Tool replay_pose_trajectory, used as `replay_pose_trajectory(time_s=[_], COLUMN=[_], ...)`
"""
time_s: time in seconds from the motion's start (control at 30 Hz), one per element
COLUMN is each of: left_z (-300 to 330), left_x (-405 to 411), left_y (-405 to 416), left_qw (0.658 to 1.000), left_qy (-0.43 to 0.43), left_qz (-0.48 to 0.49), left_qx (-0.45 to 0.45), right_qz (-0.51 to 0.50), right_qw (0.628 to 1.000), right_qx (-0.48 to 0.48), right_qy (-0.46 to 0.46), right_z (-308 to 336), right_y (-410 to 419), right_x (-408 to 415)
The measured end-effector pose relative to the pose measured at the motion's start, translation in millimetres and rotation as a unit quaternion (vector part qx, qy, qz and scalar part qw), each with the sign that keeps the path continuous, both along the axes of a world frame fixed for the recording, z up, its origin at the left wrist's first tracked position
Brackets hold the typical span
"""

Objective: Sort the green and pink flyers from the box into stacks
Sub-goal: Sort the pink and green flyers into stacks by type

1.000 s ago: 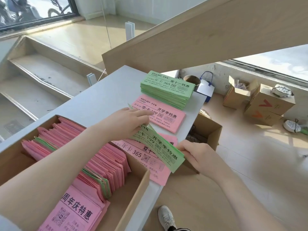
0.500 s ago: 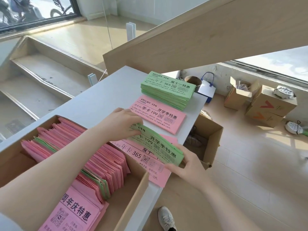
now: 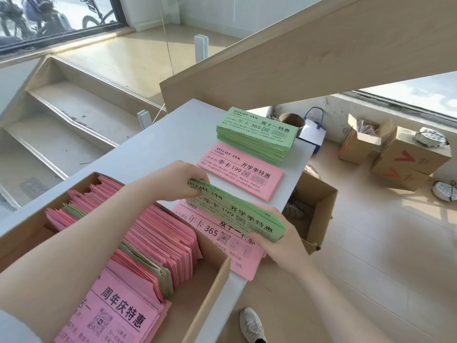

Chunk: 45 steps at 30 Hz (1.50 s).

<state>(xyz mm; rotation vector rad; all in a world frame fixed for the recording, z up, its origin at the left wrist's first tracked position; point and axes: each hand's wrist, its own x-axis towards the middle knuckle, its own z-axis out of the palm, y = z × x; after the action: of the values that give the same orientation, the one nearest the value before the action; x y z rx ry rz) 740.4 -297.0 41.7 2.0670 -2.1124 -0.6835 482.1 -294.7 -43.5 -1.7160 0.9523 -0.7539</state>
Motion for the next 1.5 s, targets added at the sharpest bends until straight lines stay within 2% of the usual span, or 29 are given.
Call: replay_pose_trajectory(time_s=[0.1, 0.17, 0.27, 0.37, 0.4, 0.47, 0.53, 0.6, 0.73, 0.8, 0.87, 1.0, 1.13, 1.23, 1.4, 1.5], left_z=[4, 5, 5, -1, -2, -5, -5, -3, 6, 11, 16, 21, 20, 16, -2, -20], left_x=[-12, -21, -23, -12, -9, 0, 5, 5, -7, -9, -13, -23, -30, -29, -23, -23], left_y=[1, 2, 3, 6, 7, 9, 9, 6, -12, -29, -49, -92, -139, -172, -204, -214], left_qw=[0.986, 0.976, 0.981, 0.989, 0.994, 0.998, 0.979, 0.956, 0.911, 0.895, 0.885, 0.876, 0.9, 0.897, 0.903, 0.908], left_qy=[-0.12, -0.146, -0.121, -0.103, -0.086, 0.014, 0.132, 0.23, 0.392, 0.425, 0.438, 0.45, 0.36, 0.323, 0.264, 0.233], left_qz=[-0.114, -0.155, -0.141, -0.072, -0.036, 0.068, 0.143, 0.155, 0.119, 0.139, 0.155, 0.173, 0.23, 0.279, 0.316, 0.325], left_qx=[-0.026, -0.049, -0.061, -0.072, -0.063, -0.009, 0.062, 0.096, 0.054, 0.005, 0.0, -0.02, -0.085, -0.111, -0.121, -0.124], right_qz=[0.034, 0.049, 0.047, 0.038, 0.029, 0.011, 0.008, -0.013, -0.049, -0.053, -0.052, -0.061, -0.129, -0.148, -0.148, -0.126], right_qw=[0.998, 0.993, 0.995, 0.994, 0.995, 0.993, 0.986, 0.988, 0.998, 0.994, 0.991, 0.984, 0.966, 0.954, 0.969, 0.983], right_qx=[-0.043, -0.084, -0.069, -0.073, -0.072, -0.085, -0.125, -0.128, 0.002, 0.027, 0.043, 0.072, 0.149, 0.204, 0.197, 0.118], right_qy=[0.039, 0.059, 0.051, 0.068, 0.07, 0.086, 0.113, 0.083, -0.047, -0.087, -0.119, -0.151, -0.17, -0.161, -0.033, 0.063], right_z=[7, 12, 12, 9, 8, 6, 4, 5, 30, 46, 60, 74, 73, 66, 50, 39], right_y=[-2, -5, -7, -5, -4, -3, -1, -5, -33, -56, -78, -128, -187, -227, -264, -272], right_x=[-3, -6, -9, -5, -3, 1, 1, -4, -14, -18, -22, -24, -12, 0, 4, 1])
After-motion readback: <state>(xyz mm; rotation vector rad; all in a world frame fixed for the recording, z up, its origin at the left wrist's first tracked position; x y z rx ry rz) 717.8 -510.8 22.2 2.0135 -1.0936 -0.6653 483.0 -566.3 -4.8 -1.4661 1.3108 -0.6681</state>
